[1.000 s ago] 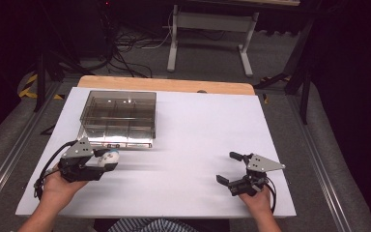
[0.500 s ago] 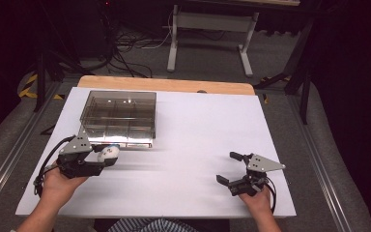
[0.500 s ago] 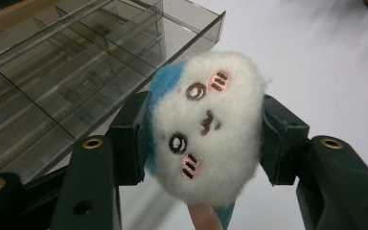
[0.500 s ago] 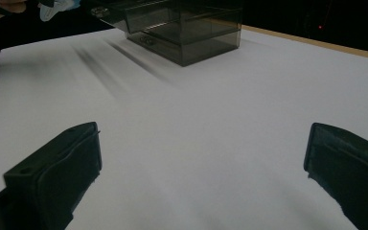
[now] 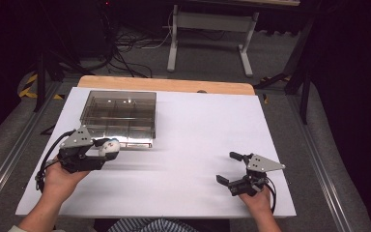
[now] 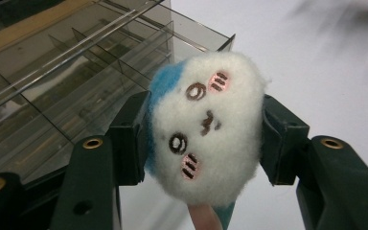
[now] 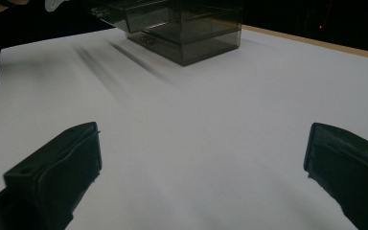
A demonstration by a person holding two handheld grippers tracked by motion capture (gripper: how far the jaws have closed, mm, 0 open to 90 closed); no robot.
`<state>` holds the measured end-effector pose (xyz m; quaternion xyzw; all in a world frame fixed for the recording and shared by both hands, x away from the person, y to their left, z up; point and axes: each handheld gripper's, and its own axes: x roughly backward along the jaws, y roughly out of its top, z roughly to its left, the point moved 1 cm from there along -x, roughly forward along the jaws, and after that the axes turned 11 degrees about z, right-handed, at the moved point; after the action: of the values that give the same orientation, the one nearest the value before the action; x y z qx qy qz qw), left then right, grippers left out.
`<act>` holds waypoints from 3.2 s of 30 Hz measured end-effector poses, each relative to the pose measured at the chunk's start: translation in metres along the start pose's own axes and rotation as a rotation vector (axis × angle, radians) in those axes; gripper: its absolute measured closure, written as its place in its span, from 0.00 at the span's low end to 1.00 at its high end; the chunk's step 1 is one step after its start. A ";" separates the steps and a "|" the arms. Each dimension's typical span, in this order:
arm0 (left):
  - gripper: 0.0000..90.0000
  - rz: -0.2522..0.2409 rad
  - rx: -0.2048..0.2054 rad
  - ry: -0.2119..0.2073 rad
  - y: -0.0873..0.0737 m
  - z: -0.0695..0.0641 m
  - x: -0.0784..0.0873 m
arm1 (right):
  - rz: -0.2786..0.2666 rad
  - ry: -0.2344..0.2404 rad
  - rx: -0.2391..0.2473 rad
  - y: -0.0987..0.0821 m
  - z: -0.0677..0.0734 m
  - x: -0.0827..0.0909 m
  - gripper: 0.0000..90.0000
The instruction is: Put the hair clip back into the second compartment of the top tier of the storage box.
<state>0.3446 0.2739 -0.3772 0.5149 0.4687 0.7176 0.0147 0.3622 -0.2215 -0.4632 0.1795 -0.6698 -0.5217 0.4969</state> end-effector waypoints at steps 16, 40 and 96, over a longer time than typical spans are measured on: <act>0.51 -0.028 0.022 0.020 0.024 0.008 -0.002 | -0.002 0.002 0.000 0.000 0.000 0.000 0.00; 0.51 -0.041 0.075 0.054 0.043 0.024 -0.015 | -0.004 0.005 0.001 0.000 0.000 0.000 0.00; 0.50 0.121 0.144 0.174 0.046 0.044 -0.042 | -0.003 0.008 0.000 0.000 0.000 0.000 0.00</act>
<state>0.4187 0.2559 -0.3745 0.4779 0.4865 0.7236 -0.1065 0.3618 -0.2219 -0.4632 0.1827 -0.6676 -0.5217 0.4987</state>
